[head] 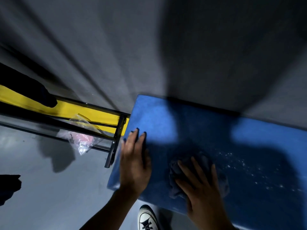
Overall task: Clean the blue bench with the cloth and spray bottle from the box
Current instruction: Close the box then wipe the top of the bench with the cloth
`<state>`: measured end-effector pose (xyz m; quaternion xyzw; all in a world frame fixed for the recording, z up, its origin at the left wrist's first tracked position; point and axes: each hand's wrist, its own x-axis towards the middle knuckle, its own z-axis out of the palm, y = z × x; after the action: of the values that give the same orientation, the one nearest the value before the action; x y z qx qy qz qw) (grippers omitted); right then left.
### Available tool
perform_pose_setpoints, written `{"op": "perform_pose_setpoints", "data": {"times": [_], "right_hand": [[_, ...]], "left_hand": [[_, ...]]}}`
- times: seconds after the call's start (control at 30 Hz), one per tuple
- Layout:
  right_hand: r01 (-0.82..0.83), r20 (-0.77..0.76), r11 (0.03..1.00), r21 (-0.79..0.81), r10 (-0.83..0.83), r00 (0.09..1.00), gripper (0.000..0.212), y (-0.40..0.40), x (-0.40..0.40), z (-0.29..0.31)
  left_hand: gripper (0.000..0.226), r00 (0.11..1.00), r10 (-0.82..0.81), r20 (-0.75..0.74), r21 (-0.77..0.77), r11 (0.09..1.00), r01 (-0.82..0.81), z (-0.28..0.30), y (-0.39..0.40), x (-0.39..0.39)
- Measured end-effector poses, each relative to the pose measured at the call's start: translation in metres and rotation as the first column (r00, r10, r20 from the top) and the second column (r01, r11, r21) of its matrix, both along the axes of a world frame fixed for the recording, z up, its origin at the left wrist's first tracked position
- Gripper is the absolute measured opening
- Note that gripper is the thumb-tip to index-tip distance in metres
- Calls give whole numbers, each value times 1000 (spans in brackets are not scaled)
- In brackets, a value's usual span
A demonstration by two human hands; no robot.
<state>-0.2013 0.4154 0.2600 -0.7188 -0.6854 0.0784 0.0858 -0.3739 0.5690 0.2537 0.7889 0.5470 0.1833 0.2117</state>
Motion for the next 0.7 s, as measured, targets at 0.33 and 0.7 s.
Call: {"op": "perform_pose_setpoints", "data": {"times": [0.33,0.7], "right_hand": [[-241,100,969,-58,245,964,60,-1,24,-8],[-381,196,922,-68,387,901,58,105,107,-22]], "left_hand": [[54,943,-217,-254,66,968,241,-15,-14,30],[52,948,-184,-259,151,962,227,-18,-15,32]]}}
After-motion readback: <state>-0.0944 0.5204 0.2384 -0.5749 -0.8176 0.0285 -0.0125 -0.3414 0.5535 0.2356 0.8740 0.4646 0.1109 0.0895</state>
